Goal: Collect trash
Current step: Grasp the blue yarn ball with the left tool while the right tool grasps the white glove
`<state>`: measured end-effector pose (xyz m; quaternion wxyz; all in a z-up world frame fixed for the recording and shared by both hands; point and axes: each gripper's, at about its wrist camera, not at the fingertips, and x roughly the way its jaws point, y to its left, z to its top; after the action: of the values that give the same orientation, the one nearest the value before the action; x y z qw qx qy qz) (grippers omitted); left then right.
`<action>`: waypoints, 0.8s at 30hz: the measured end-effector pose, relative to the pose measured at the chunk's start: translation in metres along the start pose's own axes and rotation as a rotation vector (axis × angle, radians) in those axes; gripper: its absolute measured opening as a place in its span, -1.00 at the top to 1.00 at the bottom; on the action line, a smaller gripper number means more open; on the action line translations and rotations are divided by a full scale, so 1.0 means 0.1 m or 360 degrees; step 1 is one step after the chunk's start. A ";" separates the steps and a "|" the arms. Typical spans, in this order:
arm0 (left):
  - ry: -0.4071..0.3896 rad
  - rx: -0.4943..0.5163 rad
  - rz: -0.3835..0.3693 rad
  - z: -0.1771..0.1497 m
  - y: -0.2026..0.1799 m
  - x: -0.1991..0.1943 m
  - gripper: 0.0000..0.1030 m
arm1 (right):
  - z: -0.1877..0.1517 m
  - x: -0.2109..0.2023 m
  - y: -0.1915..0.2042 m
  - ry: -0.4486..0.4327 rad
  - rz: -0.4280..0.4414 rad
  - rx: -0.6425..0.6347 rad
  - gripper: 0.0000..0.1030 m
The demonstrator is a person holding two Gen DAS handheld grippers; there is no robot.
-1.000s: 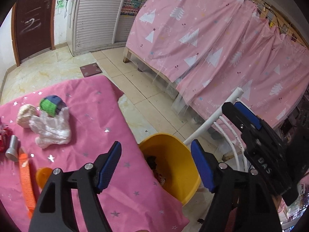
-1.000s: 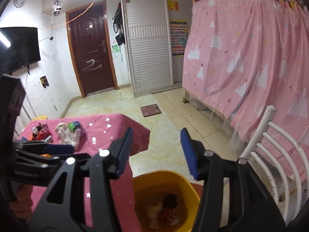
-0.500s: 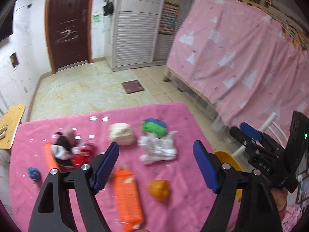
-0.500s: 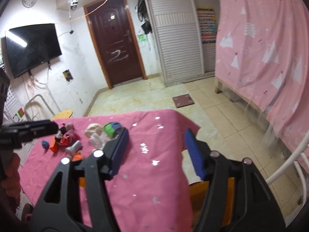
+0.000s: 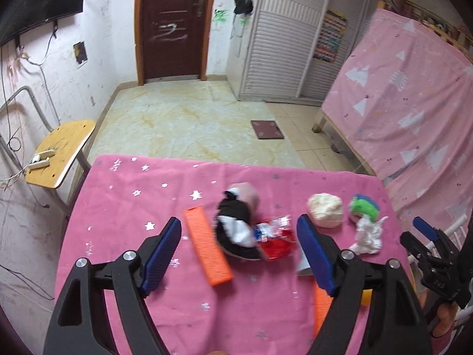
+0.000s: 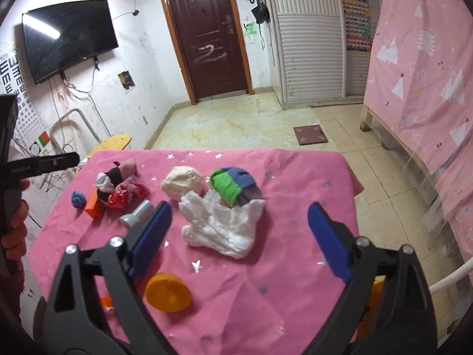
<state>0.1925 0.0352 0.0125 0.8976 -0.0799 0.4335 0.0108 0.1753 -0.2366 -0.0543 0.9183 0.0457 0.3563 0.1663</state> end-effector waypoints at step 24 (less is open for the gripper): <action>0.0205 -0.0173 0.0113 -0.29 0.82 0.46 -0.45 | -0.05 0.53 0.23 0.0205 -0.0022 -0.0027 -0.87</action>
<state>0.1919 0.1097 -0.0523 0.8612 -0.1137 0.4916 0.0611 0.2020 -0.1976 -0.0875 0.8950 0.0246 0.4134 0.1656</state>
